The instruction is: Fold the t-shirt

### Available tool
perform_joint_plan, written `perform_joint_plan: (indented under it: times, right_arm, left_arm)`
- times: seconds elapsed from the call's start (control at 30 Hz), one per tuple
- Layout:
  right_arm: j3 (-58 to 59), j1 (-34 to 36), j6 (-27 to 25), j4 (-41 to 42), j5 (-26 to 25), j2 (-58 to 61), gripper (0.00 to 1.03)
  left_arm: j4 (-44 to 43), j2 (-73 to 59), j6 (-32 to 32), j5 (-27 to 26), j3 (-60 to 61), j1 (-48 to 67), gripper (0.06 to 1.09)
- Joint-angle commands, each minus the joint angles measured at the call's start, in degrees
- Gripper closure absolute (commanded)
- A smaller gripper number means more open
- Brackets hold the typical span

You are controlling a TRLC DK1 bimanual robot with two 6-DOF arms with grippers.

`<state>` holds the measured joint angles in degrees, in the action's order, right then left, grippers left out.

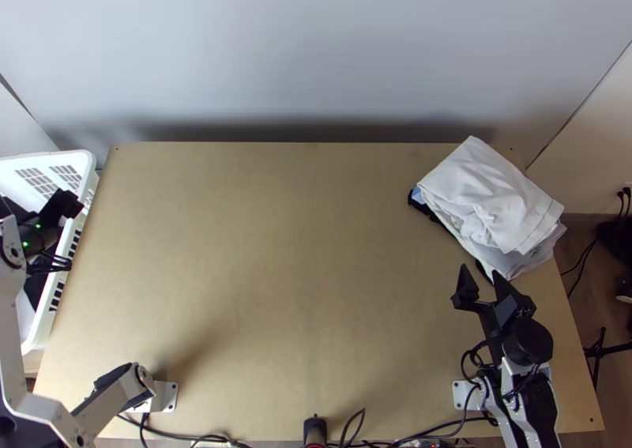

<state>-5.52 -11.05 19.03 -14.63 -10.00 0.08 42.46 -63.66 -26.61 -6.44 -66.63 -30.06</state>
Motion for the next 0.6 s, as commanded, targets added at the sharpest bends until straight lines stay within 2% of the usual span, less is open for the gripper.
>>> perform_joint_plan:
  times: [0.0,0.13,0.27,0.57]
  right_arm:
    - [-0.02,0.15,-0.13,0.04,-0.02,0.19,0.05]
    - [-0.02,0.24,-2.06,0.75,-0.28,-0.08,0.05]
    - [-0.11,-0.03,-3.21,0.92,-2.92,-0.08,0.05]
    - [-0.11,-4.77,-5.93,1.98,-5.12,1.24,0.05]
  left_arm:
    - [2.37,-5.25,-0.55,-2.18,0.01,-3.69,0.11]
    - [2.81,-7.97,-0.37,-2.18,0.01,-3.25,0.11]
    - [2.98,-10.96,0.95,-2.26,0.01,-2.54,0.11]
    - [0.43,-21.51,2.18,-2.97,-0.25,-2.81,0.11]
